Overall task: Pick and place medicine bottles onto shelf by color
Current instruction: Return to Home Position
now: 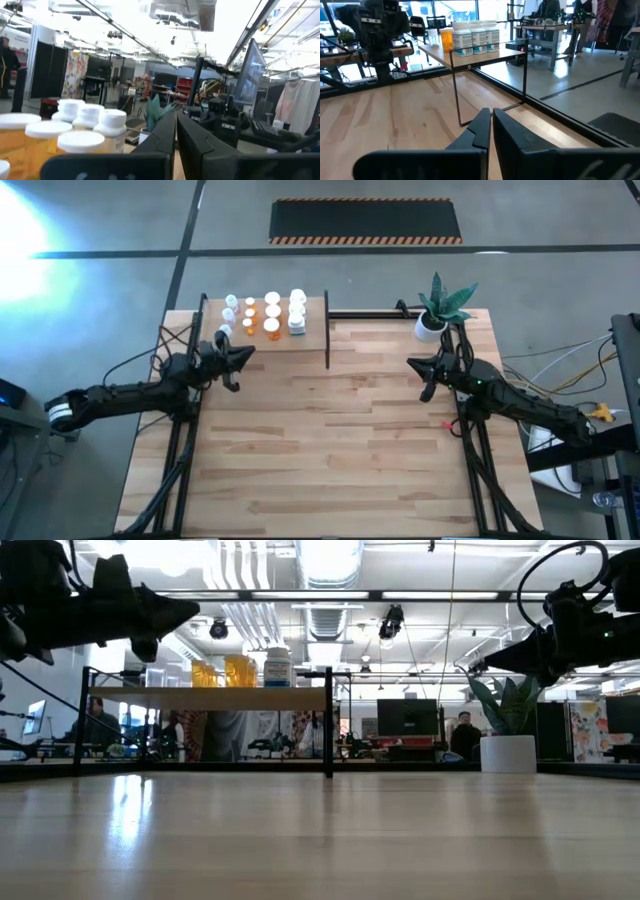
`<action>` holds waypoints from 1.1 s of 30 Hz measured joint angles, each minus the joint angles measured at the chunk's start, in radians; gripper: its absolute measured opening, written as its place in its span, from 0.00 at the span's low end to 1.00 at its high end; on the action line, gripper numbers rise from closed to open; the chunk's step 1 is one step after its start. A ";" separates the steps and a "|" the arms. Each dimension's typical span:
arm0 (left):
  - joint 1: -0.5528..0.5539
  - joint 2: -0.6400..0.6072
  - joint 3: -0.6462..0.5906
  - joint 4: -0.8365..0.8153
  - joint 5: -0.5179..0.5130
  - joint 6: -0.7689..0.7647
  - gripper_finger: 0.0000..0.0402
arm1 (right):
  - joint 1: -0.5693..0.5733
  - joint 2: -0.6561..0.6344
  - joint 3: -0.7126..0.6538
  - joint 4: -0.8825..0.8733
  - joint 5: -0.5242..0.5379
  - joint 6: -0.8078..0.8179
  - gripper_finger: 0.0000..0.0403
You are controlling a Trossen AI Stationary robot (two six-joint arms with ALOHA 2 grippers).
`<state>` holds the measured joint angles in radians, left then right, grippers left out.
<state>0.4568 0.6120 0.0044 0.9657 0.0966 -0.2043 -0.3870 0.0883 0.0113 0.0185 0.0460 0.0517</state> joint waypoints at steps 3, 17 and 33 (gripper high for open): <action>0.001 -0.044 0.000 -0.054 0.000 0.018 0.00 | 0.000 0.000 0.000 0.000 0.000 0.000 0.03; 0.001 -0.282 0.000 -0.319 0.002 0.026 0.00 | 0.000 0.000 0.000 0.000 0.000 -0.001 0.03; 0.000 -0.247 0.000 -0.320 0.003 0.028 0.00 | 0.000 0.000 0.000 0.001 0.002 -0.001 0.03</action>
<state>0.4572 0.3645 0.0040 0.6453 0.0998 -0.1764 -0.3870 0.0883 0.0113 0.0196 0.0479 0.0504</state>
